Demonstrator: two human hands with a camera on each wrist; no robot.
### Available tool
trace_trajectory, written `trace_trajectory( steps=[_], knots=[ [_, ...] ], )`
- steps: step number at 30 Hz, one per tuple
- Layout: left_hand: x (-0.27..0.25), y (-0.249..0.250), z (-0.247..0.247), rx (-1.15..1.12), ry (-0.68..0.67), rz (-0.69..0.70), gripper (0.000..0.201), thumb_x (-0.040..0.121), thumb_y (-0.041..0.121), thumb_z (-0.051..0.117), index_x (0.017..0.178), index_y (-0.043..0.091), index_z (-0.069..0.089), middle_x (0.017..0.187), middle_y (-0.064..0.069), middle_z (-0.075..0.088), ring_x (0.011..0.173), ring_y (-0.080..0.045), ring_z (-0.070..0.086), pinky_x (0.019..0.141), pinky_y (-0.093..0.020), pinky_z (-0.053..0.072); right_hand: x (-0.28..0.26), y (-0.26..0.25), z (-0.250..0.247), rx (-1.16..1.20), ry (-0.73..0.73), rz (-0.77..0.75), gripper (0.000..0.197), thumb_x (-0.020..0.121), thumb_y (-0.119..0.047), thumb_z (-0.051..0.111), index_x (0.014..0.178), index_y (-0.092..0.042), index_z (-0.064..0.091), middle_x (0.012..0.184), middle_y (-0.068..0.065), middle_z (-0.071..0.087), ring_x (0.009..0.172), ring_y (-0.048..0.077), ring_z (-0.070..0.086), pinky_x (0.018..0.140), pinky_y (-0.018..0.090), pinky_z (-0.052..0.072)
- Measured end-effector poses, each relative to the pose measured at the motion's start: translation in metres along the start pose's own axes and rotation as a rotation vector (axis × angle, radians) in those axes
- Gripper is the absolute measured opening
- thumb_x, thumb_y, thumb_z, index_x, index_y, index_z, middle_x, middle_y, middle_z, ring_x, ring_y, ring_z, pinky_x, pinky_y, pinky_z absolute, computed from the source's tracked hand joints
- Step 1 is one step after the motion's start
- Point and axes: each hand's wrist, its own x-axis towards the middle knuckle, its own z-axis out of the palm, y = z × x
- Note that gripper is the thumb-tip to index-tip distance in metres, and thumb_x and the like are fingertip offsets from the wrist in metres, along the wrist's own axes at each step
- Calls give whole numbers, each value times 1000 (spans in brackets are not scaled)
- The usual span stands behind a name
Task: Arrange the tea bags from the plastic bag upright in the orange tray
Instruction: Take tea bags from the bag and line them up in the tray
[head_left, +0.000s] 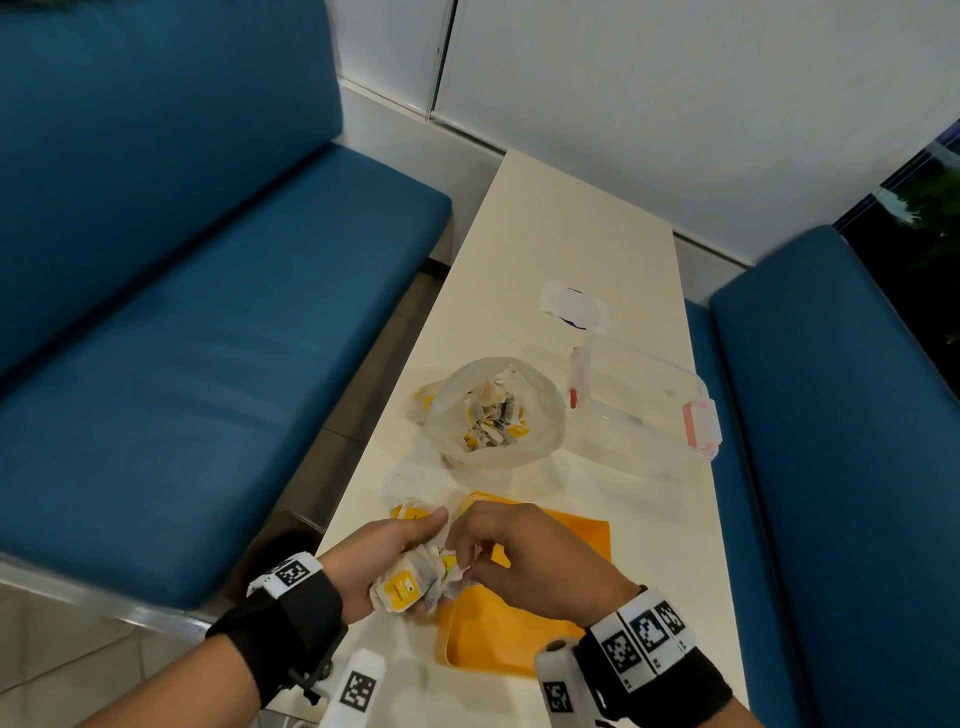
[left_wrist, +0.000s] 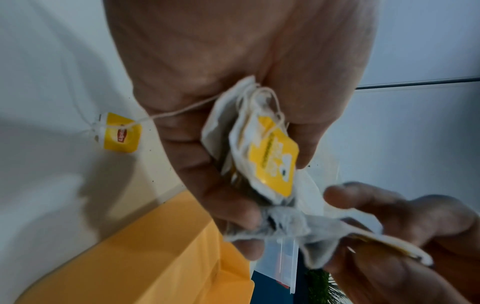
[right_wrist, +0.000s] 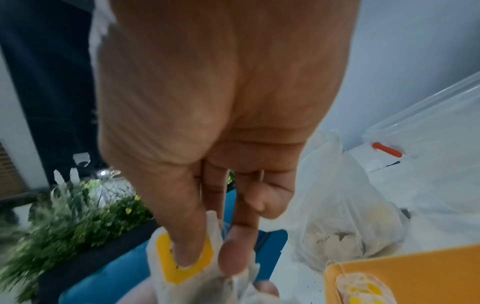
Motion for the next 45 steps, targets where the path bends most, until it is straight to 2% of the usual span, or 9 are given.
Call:
trace_trajectory(
  steps=[3, 8, 14, 20, 24, 26, 30, 39, 45],
  knots=[
    [1, -1, -2, -57, -24, -19, 43, 94, 45, 60, 107, 6, 70, 102, -26, 68, 73, -35, 68, 52, -31, 52, -9, 7, -6, 144, 121, 82, 19, 86, -10, 66, 86, -28, 63, 91, -9, 71, 82, 7, 66, 69, 18, 50],
    [3, -4, -11, -72, 13, 0, 41, 91, 45, 63, 108, 8, 68, 97, -24, 67, 69, -32, 67, 53, -31, 53, -18, 38, -3, 280, 302, 305, 15, 80, -6, 72, 84, -20, 71, 82, -4, 72, 79, 11, 68, 75, 33, 58],
    [3, -5, -17, -105, 39, -16, 41, 93, 44, 62, 111, 8, 67, 95, -21, 66, 65, -29, 65, 51, -31, 53, -17, 61, 19, 442, 256, 476, 5, 82, -3, 67, 86, -5, 65, 78, 8, 74, 67, 14, 71, 52, 20, 45],
    [3, -6, -15, -91, 53, -3, 42, 94, 45, 60, 111, 7, 67, 93, -20, 67, 64, -29, 66, 51, -30, 52, -1, 81, 41, 493, 197, 536, 14, 85, 4, 61, 85, -10, 63, 70, 12, 72, 61, 16, 69, 50, 26, 48],
    [3, -6, -10, -95, 34, -13, 41, 94, 44, 61, 110, 7, 68, 93, -22, 67, 64, -30, 67, 51, -30, 53, 16, 84, 55, 490, 174, 599, 19, 83, 5, 66, 83, -13, 60, 57, 1, 66, 53, 16, 67, 43, 24, 46],
    [4, -6, -8, -103, 15, -29, 40, 93, 44, 62, 108, 7, 68, 93, -23, 67, 65, -32, 67, 51, -31, 53, 23, 83, 58, 504, 184, 630, 19, 81, 5, 68, 82, -11, 60, 52, -1, 64, 45, 11, 63, 40, 21, 44],
    [6, -8, -5, -73, 3, -41, 39, 92, 44, 64, 104, 7, 69, 94, -24, 67, 64, -32, 66, 52, -31, 53, 30, 81, 63, 536, 243, 681, 14, 78, 7, 72, 79, -2, 62, 53, 7, 57, 33, 6, 52, 36, 18, 39],
    [7, -7, -5, -25, 4, -41, 43, 91, 45, 63, 102, 5, 71, 96, -27, 69, 70, -35, 68, 51, -31, 53, 47, 92, 74, 446, 358, 707, 25, 75, 0, 76, 69, -13, 55, 58, 2, 55, 35, 1, 50, 40, 17, 40],
    [7, -8, -4, -10, 3, -48, 47, 87, 47, 66, 105, 4, 73, 97, -27, 69, 71, -35, 68, 50, -32, 54, 55, 94, 80, 338, 412, 737, 24, 64, -17, 79, 70, -22, 56, 68, -4, 60, 60, 12, 55, 53, 22, 42]
  ],
)
